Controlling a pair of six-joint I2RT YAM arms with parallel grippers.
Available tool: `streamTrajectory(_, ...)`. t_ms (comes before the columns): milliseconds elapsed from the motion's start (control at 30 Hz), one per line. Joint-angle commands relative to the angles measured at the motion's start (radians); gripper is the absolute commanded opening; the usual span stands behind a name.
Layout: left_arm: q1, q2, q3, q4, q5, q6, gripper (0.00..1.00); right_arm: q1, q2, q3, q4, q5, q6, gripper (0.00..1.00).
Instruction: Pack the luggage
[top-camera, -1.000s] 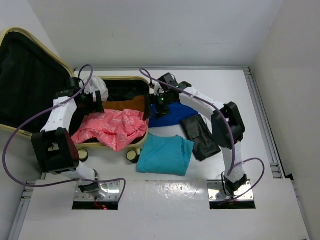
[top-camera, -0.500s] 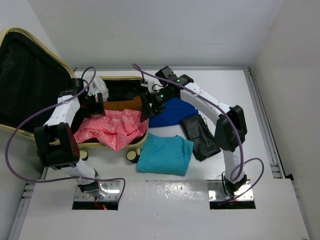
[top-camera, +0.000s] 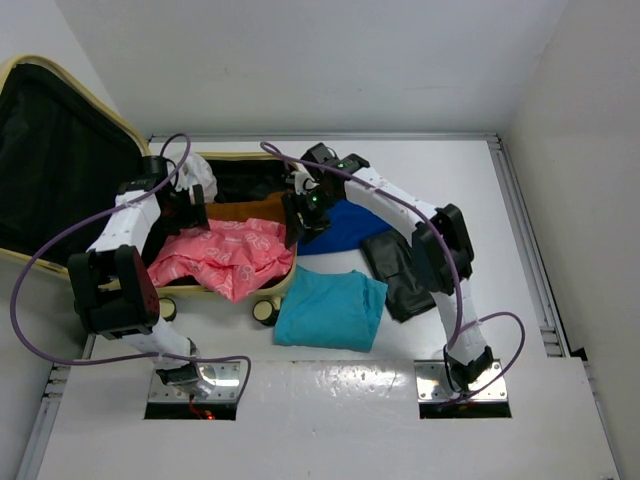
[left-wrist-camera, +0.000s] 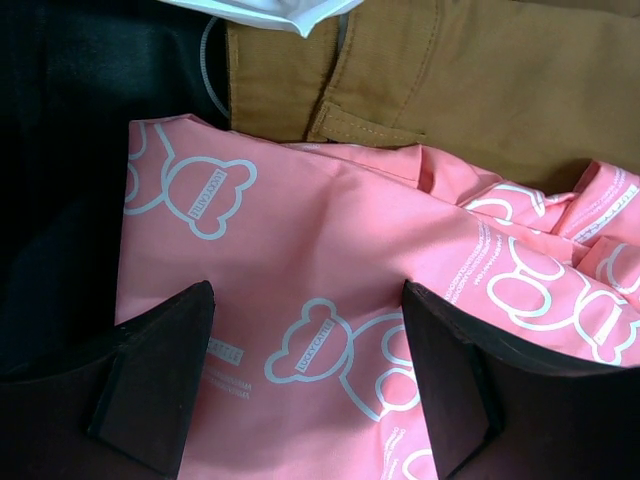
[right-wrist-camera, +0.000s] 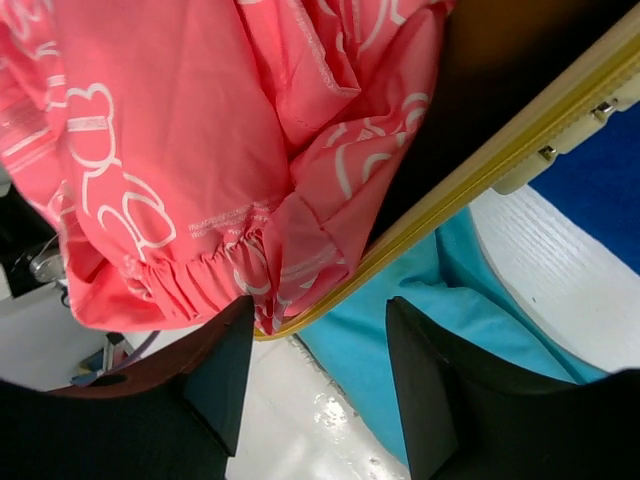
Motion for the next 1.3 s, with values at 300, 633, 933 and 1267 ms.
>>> streamTrajectory(300, -0.012, -0.035, -0.037, 0.035, -0.049, -0.029, 0.80, 0.048, 0.045, 0.144, 0.022, 0.060, 0.012, 0.38)
streamTrajectory(633, -0.012, -0.035, -0.028, 0.035, -0.049, -0.020, 0.80, 0.060, 0.071, 0.158, 0.022, 0.086, 0.006, 0.22)
streamTrajectory(933, 0.008, -0.026, -0.028, 0.035, -0.040, -0.020, 0.80, 0.060, 0.085, 0.169, 0.022, 0.146, -0.014, 0.00)
streamTrajectory(1267, 0.057, -0.026, -0.028, 0.053, -0.020, -0.010, 0.80, 0.063, 0.056, 0.306, 0.205, 0.218, -0.019, 0.00)
